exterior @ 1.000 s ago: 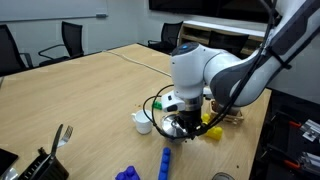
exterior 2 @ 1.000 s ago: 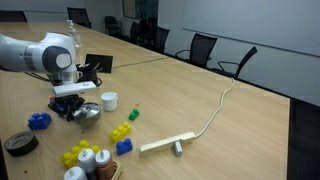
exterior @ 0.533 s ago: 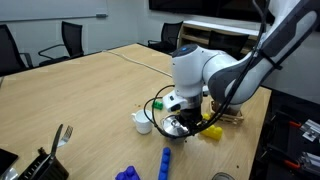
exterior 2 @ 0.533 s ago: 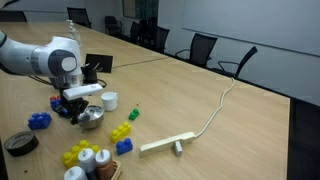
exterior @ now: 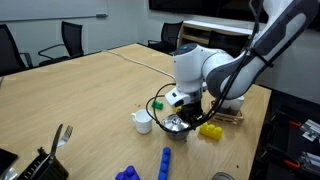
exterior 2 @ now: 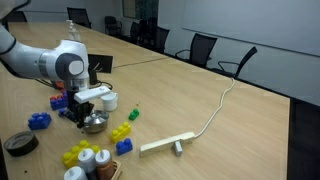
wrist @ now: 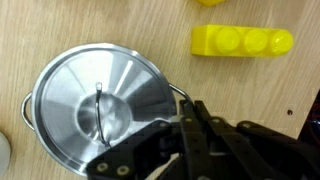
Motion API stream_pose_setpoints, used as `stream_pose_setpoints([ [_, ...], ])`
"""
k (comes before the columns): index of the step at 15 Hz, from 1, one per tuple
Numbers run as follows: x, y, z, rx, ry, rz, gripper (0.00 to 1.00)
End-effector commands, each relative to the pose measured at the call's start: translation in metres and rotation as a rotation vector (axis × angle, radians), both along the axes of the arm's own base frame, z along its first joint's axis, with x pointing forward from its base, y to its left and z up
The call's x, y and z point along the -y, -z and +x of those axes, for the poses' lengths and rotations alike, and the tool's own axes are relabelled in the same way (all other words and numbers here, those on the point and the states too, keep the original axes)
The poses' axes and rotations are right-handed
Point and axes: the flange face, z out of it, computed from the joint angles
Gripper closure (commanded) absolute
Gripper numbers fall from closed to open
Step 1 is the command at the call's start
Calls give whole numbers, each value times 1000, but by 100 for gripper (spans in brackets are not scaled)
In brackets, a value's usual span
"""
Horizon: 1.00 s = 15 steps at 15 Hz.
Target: Move the silver pot closer to the white cup
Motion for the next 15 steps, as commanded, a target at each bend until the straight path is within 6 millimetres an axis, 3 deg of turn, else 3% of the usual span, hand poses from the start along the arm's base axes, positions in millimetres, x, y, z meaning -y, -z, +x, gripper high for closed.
stream_pose_setpoints([
  [1, 8, 5, 6, 9, -21, 17, 98],
  [5, 15, 14, 8, -4, 1, 16, 98],
  [6, 16, 15, 7, -10, 3, 15, 68],
  [8, 16, 13, 7, -13, 2, 15, 61],
  [12, 15, 4, 6, -9, 8, 18, 33],
  [15, 15, -18, 0, -2, 16, 21, 12],
])
